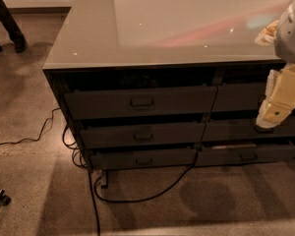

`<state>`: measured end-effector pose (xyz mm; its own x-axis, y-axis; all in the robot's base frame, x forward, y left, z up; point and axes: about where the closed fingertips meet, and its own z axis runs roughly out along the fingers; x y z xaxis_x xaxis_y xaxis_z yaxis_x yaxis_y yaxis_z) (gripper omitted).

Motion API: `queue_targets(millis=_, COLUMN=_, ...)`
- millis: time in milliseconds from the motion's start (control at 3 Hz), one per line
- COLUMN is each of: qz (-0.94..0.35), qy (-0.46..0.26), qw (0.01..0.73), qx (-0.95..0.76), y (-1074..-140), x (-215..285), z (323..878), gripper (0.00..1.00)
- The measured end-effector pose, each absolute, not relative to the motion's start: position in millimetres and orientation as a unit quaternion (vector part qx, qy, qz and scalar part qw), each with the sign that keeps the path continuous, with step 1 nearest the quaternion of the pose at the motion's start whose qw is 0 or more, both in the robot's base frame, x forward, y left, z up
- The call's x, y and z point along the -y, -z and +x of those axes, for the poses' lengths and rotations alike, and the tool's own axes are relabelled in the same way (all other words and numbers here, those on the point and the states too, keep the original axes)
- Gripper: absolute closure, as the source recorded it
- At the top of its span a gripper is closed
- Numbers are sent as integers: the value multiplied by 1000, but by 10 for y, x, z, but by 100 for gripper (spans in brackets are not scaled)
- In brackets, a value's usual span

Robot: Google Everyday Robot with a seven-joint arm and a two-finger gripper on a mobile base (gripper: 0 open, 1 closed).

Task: Open top drawer

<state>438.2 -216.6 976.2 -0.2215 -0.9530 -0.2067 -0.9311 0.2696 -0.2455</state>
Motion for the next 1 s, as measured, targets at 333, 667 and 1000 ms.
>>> queue_targets(millis=333, qz=-603, qy=34, qw=159, qx=-781, y=-9762, x=2166, z=4382, gripper=0)
queue_targets(millis=667, qz=-616, qy=20, qw=182, qx=-766, y=-9697, x=2125, z=4356, gripper=0)
queue_targets(millis=1000, qz=-640, qy=18, qw=195, qx=-743, y=-9432, x=1899, z=4370, gripper=0)
